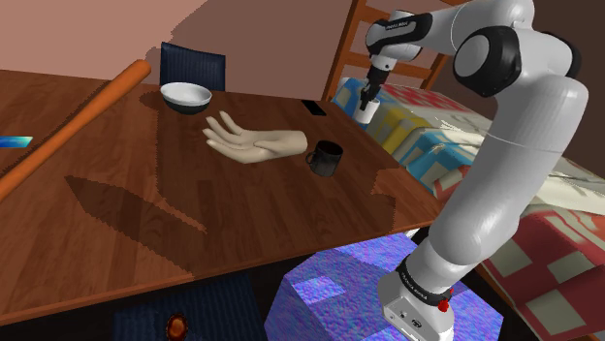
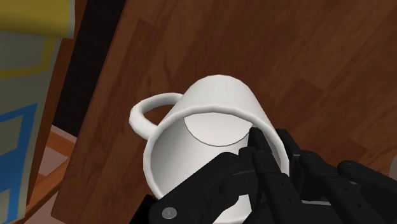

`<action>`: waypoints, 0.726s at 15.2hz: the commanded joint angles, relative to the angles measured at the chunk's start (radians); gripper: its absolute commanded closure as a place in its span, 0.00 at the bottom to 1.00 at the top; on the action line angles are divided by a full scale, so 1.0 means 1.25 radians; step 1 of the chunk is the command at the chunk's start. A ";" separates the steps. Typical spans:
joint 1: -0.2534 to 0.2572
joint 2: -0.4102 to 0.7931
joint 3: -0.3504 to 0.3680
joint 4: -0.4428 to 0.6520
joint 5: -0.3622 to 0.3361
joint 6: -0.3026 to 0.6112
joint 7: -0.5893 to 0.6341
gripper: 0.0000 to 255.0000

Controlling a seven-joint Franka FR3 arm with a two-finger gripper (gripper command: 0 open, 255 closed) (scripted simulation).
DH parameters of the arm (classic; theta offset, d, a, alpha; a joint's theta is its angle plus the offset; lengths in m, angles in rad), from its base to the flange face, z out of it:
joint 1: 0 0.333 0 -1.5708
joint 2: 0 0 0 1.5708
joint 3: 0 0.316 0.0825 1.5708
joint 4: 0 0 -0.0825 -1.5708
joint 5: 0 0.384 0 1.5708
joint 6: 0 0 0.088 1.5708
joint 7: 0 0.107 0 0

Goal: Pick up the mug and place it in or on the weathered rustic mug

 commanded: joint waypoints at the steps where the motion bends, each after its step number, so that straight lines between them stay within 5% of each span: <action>1: 0.000 -0.004 -0.001 0.018 -0.002 -0.021 0.000 1.00; 8: -0.002 -0.008 -0.003 0.082 -0.004 -0.089 0.001 1.00; 11: 0.039 -0.091 0.011 -0.013 -0.042 -0.071 0.059 1.00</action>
